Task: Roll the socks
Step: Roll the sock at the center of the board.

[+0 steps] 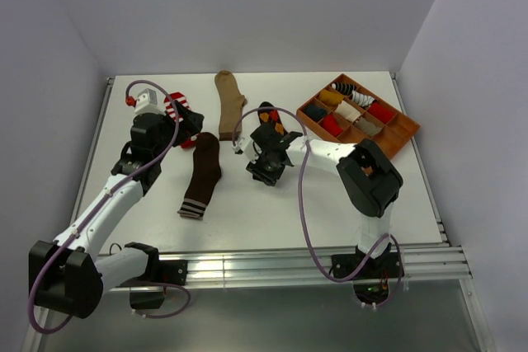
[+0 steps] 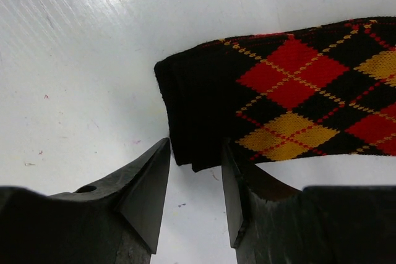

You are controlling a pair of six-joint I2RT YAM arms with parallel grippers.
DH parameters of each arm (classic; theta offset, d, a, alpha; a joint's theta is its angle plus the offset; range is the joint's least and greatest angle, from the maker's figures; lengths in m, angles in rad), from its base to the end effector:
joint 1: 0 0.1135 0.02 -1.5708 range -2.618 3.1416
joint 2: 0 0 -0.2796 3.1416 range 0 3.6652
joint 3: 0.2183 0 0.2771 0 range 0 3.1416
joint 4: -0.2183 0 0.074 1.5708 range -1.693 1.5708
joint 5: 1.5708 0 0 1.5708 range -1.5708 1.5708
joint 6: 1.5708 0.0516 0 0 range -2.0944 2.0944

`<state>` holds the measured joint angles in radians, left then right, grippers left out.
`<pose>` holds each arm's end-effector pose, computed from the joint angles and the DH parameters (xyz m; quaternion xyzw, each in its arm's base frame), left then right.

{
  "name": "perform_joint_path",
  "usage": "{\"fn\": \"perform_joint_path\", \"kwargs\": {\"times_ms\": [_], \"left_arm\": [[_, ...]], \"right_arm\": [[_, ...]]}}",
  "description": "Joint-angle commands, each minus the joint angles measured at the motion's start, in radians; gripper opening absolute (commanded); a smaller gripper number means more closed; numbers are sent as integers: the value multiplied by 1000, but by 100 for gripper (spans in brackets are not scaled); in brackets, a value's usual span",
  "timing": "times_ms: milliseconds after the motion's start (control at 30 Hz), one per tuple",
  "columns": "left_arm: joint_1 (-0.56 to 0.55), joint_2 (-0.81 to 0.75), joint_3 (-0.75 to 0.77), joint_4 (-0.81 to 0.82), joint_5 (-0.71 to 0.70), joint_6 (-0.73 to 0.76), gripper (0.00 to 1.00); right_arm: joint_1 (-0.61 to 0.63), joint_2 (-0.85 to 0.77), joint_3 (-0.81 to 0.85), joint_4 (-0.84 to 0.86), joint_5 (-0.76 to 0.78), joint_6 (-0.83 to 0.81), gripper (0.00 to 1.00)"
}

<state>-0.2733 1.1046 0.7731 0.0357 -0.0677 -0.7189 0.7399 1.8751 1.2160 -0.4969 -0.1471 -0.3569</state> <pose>0.2799 -0.0748 0.2954 -0.1971 0.7788 -0.2592 0.5361 0.2938 0.2785 0.1476 -0.5217 0.8249 0.1097 0.1879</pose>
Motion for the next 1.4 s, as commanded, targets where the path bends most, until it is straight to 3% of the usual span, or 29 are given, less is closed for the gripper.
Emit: {"fn": "perform_joint_path", "kwargs": {"times_ms": [0, 233, 367, 500, 733, 1000, 1167, 1367], "left_arm": [[3, 3, 0, 52, 12, 1, 98], [3, 9, -27, 98, 26, -2, 96], [-9, 8, -49, 125, 5, 12, 92], [-41, 20, -75, 164, -9, 32, 83], [-124, 63, -193, 346, 59, 47, 52], [-204, 219, -258, 605, 324, 119, 38], [-282, 345, -242, 728, 400, 121, 37], [-356, 501, -232, 909, 491, 90, 47]], "right_arm": [[6, 38, 30, -19, -8, 10, 45], [0, 44, 37, -60, -60, -34, 28], [-34, 13, 54, -117, -208, -80, 25], [-83, 19, 86, -233, -366, -134, 24], [-188, 120, 180, -423, -563, -183, 22], [-235, 206, 237, -526, -638, -189, 22], [-254, 223, 252, -545, -657, -189, 21], [-274, 237, 266, -557, -674, -183, 21]]}}
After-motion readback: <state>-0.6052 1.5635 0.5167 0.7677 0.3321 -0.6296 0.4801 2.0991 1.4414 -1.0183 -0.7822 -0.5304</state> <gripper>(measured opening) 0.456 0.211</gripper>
